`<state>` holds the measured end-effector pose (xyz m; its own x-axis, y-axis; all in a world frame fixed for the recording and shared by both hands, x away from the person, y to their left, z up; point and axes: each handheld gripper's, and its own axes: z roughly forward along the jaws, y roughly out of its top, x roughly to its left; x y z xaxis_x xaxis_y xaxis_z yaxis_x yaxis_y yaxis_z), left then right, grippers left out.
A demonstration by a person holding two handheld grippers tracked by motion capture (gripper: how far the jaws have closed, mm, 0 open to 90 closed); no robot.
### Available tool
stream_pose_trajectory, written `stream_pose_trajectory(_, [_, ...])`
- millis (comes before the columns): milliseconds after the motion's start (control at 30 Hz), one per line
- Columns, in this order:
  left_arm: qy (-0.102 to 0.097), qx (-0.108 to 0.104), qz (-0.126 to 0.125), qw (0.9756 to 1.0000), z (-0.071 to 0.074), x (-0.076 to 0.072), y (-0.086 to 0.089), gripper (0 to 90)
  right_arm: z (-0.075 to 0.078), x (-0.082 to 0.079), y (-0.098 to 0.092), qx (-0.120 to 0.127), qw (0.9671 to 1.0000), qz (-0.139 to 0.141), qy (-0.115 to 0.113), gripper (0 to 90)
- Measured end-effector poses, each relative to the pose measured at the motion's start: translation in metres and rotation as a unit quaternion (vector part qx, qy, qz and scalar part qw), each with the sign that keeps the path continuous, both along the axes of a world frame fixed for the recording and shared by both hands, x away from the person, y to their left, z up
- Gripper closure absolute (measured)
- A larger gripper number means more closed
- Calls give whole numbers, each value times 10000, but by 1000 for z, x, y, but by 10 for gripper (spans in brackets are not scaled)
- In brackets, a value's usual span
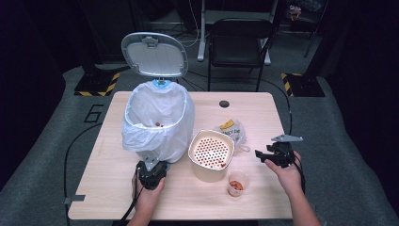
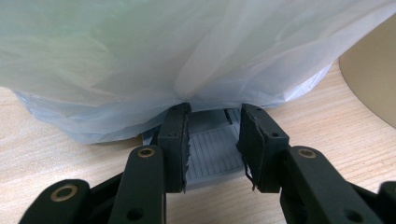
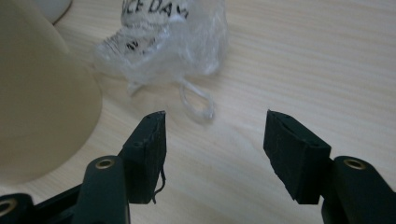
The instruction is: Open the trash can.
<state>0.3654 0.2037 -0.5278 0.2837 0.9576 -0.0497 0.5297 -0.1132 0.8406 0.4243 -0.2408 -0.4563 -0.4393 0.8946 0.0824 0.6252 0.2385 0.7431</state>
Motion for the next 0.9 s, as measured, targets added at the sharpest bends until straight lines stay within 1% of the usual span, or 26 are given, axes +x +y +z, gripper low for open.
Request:
stream_pose_trajectory(67, [28, 65, -33, 10000, 1, 0, 1, 631, 6, 5, 4, -8, 10000, 57, -65, 387])
stream_pose_trajectory(100, [24, 56, -35, 10000, 0, 0, 1, 631, 10, 8, 6, 4, 9999, 95, -85, 384])
stream_pose_trajectory(133, [24, 56, -35, 10000, 0, 0, 1, 631, 10, 8, 6, 4, 9999, 95, -85, 384])
stream_pose_trajectory(200, [37, 64, -44, 10000, 0, 0, 1, 631, 16, 15, 13, -20, 9998, 162, -143, 379])
stream_pose_trajectory(267, [33, 50, -26, 10000, 0, 0, 0, 632, 20, 26, 22, -125, 9995, 259, -149, 370])
stream_pose_trajectory(333, [44, 62, -38, 10000, 1, 0, 1, 631, 22, 29, 25, -129, 9995, 259, -119, 362])
stream_pose_trajectory(367, [34, 60, -38, 10000, 1, 0, 1, 631, 23, 36, 30, -105, 9994, 314, -88, 346])
stream_pose_trajectory(467, [15, 63, -36, 10000, 0, 0, 1, 632, 25, 45, 38, -115, 9992, 382, -49, 307])
stream_pose_trajectory(500, [43, 72, -48, 10000, 1, 0, 1, 632, 26, 48, 41, -133, 9990, 426, -49, 287])
stream_pose_trajectory(567, [24, 63, -38, 10000, 0, 0, 1, 632, 28, 53, 45, -236, 9987, 421, -156, 234])
stream_pose_trajectory(600, [33, 58, -39, 10000, 1, 0, 1, 632, 28, 53, 45, -236, 9987, 421, -156, 234])
stream_pose_trajectory(700, [32, 63, -43, 10000, 1, 0, 1, 632, 32, 61, 51, -186, 9987, 454, -167, 183])
stream_pose_trajectory(733, [21, 54, -32, 10000, 0, 0, 1, 632, 33, 63, 52, -201, 9987, 439, -155, 180])
stream_pose_trajectory(767, [36, 59, -42, 10000, 1, 0, 1, 632, 35, 68, 55, -238, 9982, 521, -171, 162])
stream_pose_trajectory(800, [36, 59, -42, 10000, 1, 0, 1, 631, 35, 68, 55, -238, 9982, 521, -171, 162])
stream_pose_trajectory(900, [35, 43, -28, 10000, 1, 0, 1, 632, 39, 77, 60, -268, 9977, 593, -187, 136])
